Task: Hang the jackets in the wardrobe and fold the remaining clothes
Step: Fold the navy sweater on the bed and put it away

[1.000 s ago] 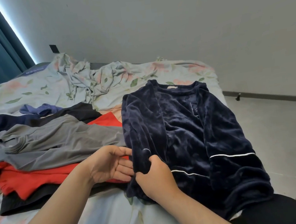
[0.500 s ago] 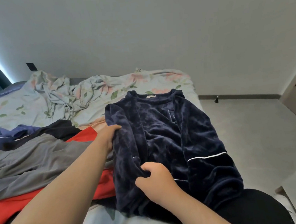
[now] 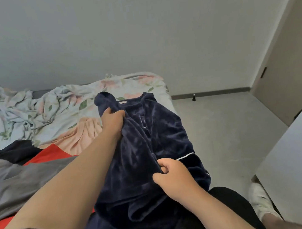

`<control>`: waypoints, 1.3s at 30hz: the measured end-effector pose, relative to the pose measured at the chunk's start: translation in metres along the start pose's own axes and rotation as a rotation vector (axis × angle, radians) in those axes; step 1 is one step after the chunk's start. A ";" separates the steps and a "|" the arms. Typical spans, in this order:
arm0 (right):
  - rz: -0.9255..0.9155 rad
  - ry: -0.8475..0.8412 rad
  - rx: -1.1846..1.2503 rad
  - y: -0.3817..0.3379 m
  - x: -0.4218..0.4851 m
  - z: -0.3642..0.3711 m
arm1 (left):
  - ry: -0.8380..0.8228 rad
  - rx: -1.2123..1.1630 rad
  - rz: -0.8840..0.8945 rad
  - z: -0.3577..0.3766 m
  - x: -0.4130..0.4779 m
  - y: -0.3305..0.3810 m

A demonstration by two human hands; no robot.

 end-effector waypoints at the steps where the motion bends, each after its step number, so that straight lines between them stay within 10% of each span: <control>1: 0.014 0.016 0.002 0.006 0.000 -0.011 | -0.018 0.039 0.025 0.017 0.001 0.001; 15: 0.333 0.167 -0.009 0.093 0.008 -0.097 | -0.364 0.631 0.162 0.204 -0.025 -0.065; 21: 0.387 0.260 -0.140 0.106 0.012 -0.105 | -0.461 0.649 0.143 0.143 -0.076 -0.066; 25: 0.307 0.386 -0.157 0.108 0.011 -0.105 | -0.348 0.984 0.404 0.048 -0.146 -0.066; 28: 0.327 0.246 0.022 0.107 0.018 -0.095 | -0.390 1.237 0.231 0.009 -0.189 -0.096; 32: 0.475 0.039 0.281 0.118 0.026 -0.087 | -0.567 1.180 0.124 -0.001 -0.222 -0.131; 39: 0.465 0.190 0.265 0.121 0.021 -0.095 | -0.073 0.697 0.027 -0.035 -0.209 -0.128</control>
Point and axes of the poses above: each hand's wrist, its own x-axis towards the middle knuckle, its own z-axis out of the palm, y = z × x, the point moved 4 cm from there along x, towards the middle knuckle, and after that the axes turned 2 degrees about x, right-handed, at the moved point
